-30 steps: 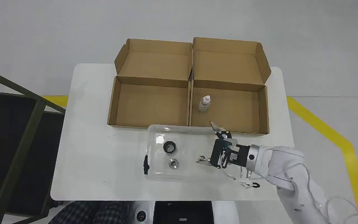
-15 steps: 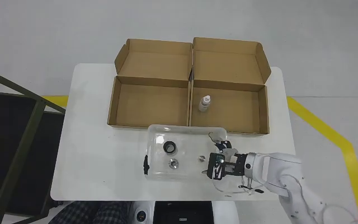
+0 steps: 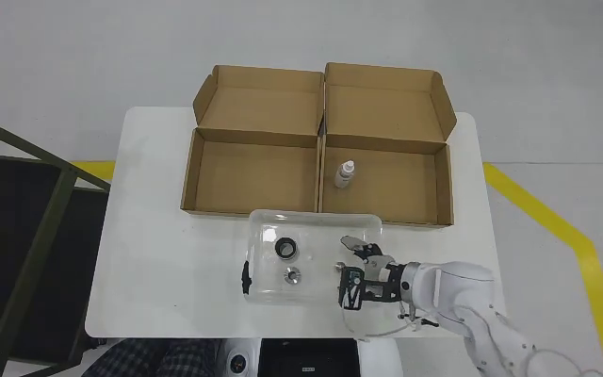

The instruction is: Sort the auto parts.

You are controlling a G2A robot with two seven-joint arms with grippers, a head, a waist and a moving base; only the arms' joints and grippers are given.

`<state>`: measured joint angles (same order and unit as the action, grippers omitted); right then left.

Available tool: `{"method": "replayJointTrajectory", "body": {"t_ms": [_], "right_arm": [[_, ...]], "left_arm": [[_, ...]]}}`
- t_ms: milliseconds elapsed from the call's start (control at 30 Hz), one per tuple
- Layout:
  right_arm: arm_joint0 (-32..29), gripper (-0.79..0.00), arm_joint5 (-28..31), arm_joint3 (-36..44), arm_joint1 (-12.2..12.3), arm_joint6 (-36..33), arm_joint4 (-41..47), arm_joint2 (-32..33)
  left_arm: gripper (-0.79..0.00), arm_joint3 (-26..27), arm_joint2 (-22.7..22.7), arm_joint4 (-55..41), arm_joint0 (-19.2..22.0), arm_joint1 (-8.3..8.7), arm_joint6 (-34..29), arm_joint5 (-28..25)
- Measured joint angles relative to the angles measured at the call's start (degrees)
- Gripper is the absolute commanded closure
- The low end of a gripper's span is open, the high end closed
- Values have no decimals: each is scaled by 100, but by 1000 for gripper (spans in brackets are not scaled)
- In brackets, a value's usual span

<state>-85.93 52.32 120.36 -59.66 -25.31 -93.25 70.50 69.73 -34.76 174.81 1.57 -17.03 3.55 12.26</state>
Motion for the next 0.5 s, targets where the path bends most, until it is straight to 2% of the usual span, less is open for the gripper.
{"method": "replayJointTrajectory", "body": {"t_ms": [367,500], "right_arm": [[279,-526,31,-282,-27,-390,-161,-474],[364,-437,25,-349,-34,-561,-182,-588]], "left_arm": [[-785,0,0,0,0,0,0,0],[-785,0,0,0,0,0,0,0]]}}
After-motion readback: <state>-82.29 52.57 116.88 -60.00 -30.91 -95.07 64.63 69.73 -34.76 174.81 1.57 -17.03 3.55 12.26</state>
